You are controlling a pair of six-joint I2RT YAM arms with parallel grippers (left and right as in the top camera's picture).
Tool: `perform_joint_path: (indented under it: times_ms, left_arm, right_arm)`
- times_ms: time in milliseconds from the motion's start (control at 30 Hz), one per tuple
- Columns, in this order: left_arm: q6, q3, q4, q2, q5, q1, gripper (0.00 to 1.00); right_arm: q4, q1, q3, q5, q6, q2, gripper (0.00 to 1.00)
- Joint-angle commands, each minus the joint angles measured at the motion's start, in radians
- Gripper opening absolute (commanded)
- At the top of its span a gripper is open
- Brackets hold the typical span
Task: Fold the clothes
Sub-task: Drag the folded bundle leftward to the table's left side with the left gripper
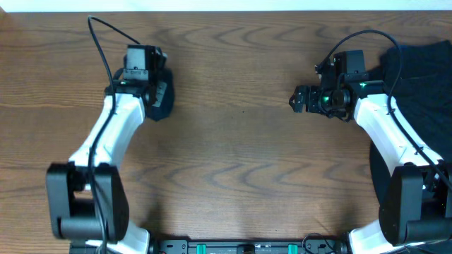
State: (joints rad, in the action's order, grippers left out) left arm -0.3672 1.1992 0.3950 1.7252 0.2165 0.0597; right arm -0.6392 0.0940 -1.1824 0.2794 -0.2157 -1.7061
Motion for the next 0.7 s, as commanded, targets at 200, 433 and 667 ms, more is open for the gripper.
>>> perform_joint_path:
  times_ms: [200, 433, 667]
  left_arm:
    - [-0.006, 0.015, -0.050, 0.117, 0.005, -0.139, 0.08]
    - [0.076, 0.015, -0.107, 0.169, 0.005, -0.236, 0.88]
    - [0.322, 0.043, -0.119, 0.046, -0.083, -0.273, 0.93]
  right_arm:
    - [-0.001, -0.009, -0.003, -0.003, 0.008, 0.018, 0.99]
    - [0.000, -0.009, -0.003, -0.003, 0.008, 0.018, 0.99]
    - [0.000, -0.009, -0.003, -0.003, 0.008, 0.018, 0.99]
